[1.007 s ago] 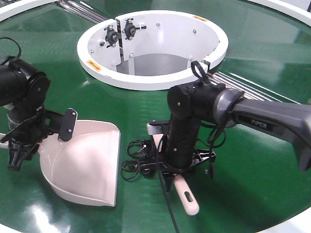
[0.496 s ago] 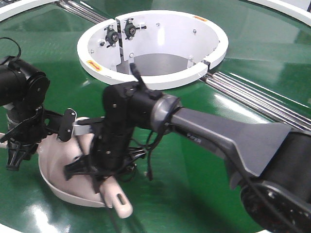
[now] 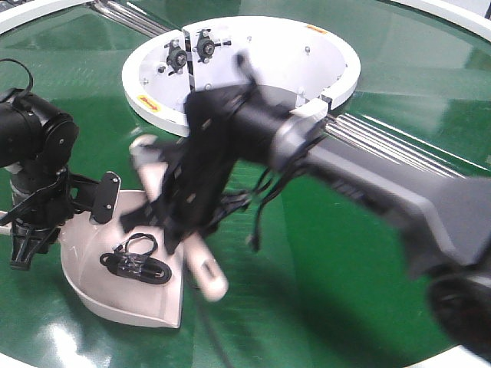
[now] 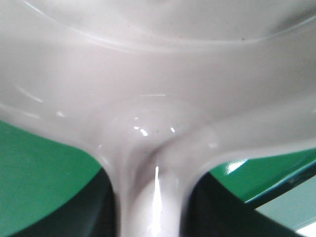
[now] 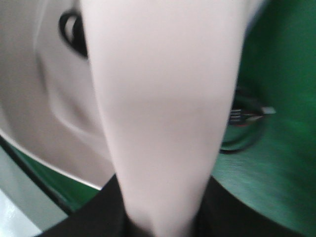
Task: Clean and inspect green conveyor with broom and dustpan
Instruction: 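Sweep the brush with the right gripper pushing the black cable toward the dustpan, then sweep the brush again, pushing the remaining cable loop into the dustpan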
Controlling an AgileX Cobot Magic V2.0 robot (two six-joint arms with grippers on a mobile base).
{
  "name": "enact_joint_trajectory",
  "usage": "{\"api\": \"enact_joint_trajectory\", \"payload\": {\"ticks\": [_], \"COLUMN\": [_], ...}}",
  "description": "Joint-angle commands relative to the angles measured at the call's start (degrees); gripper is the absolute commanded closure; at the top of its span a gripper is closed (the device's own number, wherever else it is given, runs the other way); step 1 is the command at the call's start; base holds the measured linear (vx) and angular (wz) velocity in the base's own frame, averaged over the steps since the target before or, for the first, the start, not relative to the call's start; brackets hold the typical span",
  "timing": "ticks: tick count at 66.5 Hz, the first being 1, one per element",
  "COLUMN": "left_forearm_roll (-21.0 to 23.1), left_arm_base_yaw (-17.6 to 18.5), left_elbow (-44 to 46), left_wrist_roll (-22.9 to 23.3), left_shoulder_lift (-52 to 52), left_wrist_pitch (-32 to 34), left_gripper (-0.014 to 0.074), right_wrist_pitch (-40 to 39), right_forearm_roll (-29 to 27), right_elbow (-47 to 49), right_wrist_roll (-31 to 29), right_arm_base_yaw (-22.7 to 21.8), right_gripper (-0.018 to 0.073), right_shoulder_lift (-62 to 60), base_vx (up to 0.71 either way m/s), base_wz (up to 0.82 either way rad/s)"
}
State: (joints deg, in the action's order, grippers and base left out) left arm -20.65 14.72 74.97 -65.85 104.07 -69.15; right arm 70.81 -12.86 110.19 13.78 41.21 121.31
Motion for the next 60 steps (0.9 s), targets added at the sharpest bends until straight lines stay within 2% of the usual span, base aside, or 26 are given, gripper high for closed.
{"api": "enact_joint_trajectory", "payload": {"ticks": [1, 13, 28, 42, 60], "left_forearm_roll": [-0.5, -0.5, -0.5, -0.5, -0.5], "left_arm_base_yaw": [0.3, 0.3, 0.3, 0.3, 0.3], "left_elbow": [1.5, 1.5, 1.5, 1.5, 1.5], "left_wrist_roll": [0.2, 0.2, 0.2, 0.2, 0.2], "left_shoulder_lift": [-2.4, -2.4, -2.4, -2.4, -2.4], "left_wrist_pitch": [-0.9, -0.9, -0.9, -0.9, -0.9], "left_gripper": [0.0603, 0.0603, 0.0603, 0.0603, 0.0603], "right_wrist_pitch": [3.1, 3.1, 3.2, 3.1, 3.2], "right_forearm_roll": [3.2, 7.9, 5.3, 1.3, -1.1], "right_elbow": [-2.0, -15.8, -26.9, -27.2, -20.0], "right_wrist_roll": [2.5, 5.4, 4.7, 4.0, 2.9], "right_arm_base_yaw": [-3.4, -6.4, -6.2, -5.4, -0.4], "right_gripper": [0.0564, 0.0564, 0.0564, 0.0564, 0.0564], "right_shoulder_lift": [-8.3, -14.6, -14.9, -11.5, -4.6], "base_vx": [0.0, 0.0, 0.0, 0.0, 0.0], "base_wz": [0.0, 0.0, 0.0, 0.0, 0.0]}}
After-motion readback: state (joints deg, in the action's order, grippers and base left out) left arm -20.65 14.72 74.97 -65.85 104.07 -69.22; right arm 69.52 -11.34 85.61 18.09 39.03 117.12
